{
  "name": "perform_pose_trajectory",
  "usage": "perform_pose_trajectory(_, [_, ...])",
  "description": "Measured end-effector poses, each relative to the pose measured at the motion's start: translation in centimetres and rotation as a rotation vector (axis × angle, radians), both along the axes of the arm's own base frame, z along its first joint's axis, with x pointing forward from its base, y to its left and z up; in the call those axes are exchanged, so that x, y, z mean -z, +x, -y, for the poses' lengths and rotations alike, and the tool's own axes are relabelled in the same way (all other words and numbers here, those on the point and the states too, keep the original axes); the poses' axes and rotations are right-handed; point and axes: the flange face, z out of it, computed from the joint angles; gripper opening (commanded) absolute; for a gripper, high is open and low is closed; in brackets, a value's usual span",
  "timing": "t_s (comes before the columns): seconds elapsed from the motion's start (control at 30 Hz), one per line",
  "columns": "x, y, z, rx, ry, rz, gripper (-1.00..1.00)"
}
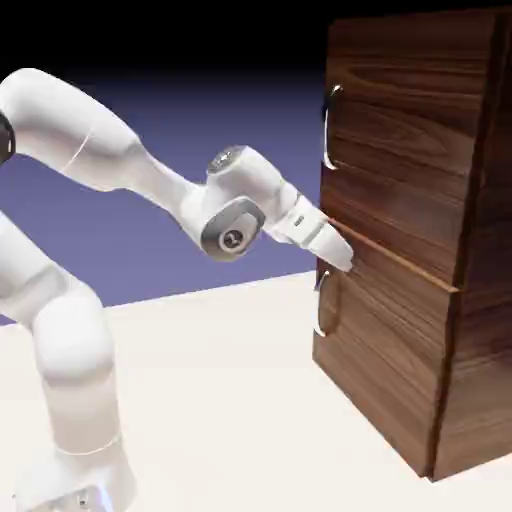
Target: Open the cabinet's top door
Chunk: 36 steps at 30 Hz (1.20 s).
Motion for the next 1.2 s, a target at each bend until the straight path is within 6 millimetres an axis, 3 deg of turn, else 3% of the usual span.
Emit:
perform_pose_trajectory(0.33, [-7.9, -1.1, 0.3, 0.424, 0.542, 0.201, 1.0])
perform_pose_trajectory(0.63, [-13.0, -2.8, -1.3, 0.692, 1.071, 0.35, 1.0])
perform_pose_trajectory(0.93, [-15.7, -4.1, -4.8, 0.861, 1.623, 0.421, 1.0])
perform_pose_trajectory(1.2, [-15.7, -4.2, -9.0, 0.954, 2.114, 0.389, 1.0])
